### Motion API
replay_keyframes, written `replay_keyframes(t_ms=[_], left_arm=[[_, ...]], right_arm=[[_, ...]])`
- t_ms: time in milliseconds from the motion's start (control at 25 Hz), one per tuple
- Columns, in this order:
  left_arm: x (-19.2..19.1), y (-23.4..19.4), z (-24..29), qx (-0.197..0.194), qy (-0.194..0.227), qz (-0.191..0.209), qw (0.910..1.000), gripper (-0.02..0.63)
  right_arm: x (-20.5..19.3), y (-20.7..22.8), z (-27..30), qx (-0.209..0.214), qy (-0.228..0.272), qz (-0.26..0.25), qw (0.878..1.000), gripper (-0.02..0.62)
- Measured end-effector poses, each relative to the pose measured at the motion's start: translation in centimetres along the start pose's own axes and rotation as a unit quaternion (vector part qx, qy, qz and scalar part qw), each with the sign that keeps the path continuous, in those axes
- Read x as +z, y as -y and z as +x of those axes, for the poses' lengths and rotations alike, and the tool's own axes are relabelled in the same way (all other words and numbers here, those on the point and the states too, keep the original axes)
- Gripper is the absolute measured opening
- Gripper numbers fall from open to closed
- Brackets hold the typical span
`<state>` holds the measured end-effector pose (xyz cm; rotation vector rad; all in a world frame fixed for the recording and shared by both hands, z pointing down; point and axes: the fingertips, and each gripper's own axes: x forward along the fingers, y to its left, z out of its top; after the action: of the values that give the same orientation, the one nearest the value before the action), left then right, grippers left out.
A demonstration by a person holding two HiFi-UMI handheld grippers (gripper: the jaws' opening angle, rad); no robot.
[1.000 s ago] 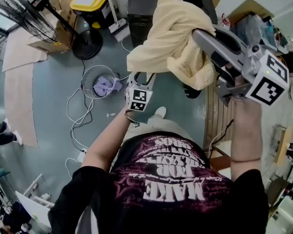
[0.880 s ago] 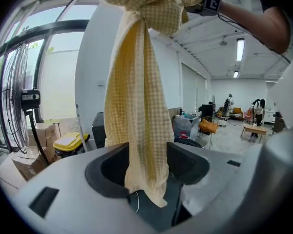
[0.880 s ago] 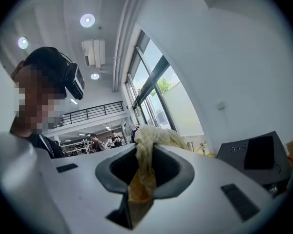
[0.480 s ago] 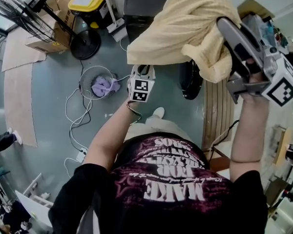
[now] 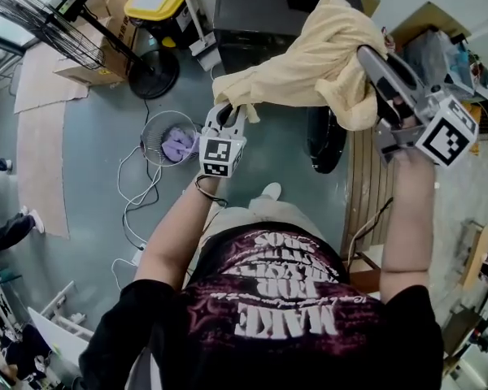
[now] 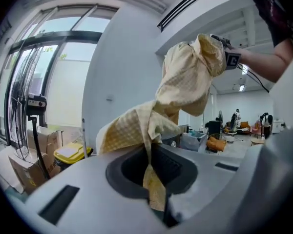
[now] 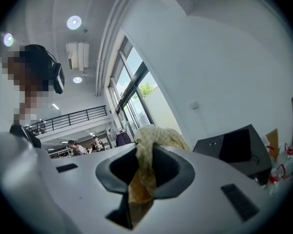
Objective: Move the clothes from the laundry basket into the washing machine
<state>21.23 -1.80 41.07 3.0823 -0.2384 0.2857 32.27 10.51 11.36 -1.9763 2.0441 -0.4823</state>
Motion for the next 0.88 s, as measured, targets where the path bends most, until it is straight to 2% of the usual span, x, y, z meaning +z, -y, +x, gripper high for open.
replay_keyframes(t_ms=[320,600,720,880], left_arm=[[5.5,0.0,-0.5,-0.002,0.04,0.008,0.9992,0.018],[10.3,1.6,-1.0,-0.017,0.074,0.031,0.9967,0.018],[11.9,3.0,-1.1,-0.027,0.081,0.049,0.9951,0.018],[12.4,4.6,-0.7,-0.037,0.079,0.064,0.9941,0.018]], right_arm=[[-5.3,4.5,0.6,-0.01,-0.027,0.036,0.999,0.075],[-10.8,6.0,1.6,-0.043,-0.102,-0.033,0.993,0.075],[-13.5,5.7,2.2,-0.041,-0.134,-0.057,0.988,0.075],[-16.0,4.5,3.0,-0.022,-0.156,-0.062,0.986,0.075]])
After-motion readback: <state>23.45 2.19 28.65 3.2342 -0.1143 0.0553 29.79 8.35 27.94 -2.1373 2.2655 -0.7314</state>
